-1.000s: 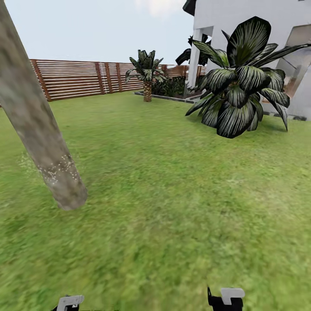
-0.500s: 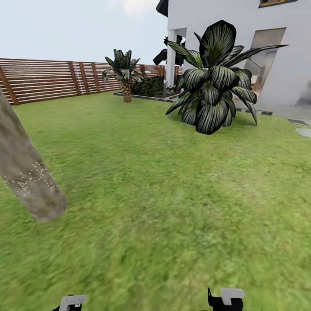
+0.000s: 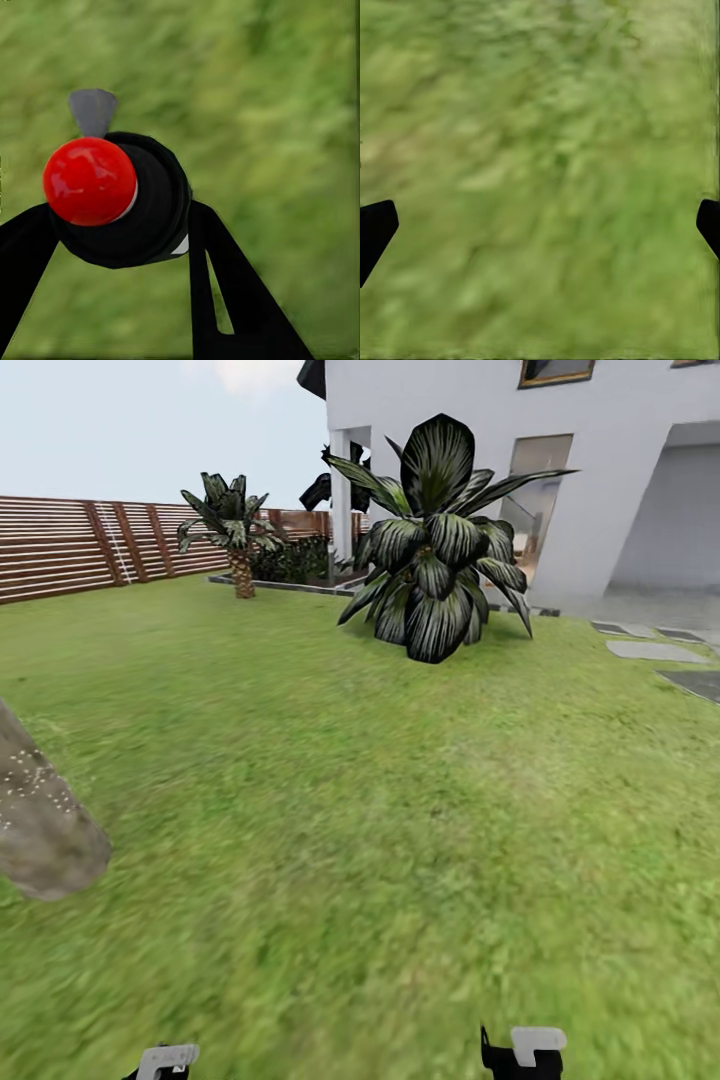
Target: In the garden, pick up the pesticide atomizer on the floor and spray pesticide onto both trees until each tree trunk is fully covered.
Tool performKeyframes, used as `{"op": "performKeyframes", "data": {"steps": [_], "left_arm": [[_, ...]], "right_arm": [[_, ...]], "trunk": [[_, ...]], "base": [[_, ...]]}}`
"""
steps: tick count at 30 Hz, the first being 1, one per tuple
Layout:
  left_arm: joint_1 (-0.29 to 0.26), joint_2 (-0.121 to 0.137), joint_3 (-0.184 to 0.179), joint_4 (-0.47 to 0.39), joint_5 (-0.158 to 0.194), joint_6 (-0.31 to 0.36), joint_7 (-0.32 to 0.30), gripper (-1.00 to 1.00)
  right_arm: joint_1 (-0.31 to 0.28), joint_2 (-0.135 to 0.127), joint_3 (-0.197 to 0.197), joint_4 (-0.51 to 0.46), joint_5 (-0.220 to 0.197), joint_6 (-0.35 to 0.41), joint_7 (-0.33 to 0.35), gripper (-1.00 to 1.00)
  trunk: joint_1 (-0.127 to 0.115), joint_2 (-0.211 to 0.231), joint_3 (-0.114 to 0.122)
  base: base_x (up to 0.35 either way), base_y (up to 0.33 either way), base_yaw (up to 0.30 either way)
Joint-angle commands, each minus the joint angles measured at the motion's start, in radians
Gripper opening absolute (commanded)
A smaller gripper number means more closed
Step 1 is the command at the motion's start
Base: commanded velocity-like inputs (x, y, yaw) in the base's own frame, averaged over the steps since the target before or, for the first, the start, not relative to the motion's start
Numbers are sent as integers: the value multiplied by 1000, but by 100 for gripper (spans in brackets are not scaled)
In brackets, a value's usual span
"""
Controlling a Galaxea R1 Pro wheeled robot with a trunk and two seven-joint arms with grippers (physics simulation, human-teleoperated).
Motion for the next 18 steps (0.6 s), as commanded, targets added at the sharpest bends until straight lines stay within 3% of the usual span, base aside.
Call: {"op": "performKeyframes", "data": {"steps": [1,18], "left_arm": [[0,1,9,0,-10,-3,-4,-100],[-1,5,11,0,-9,-2,-5,-100]], "right_arm": [[-1,0,9,1,-9,-3,-2,100],[-1,0,9,1,-9,-3,-2,100]], "trunk": [[-1,0,-1],[-1,0,-1]], "base": [[-259,234,-300],[-132,283,-300]]}}
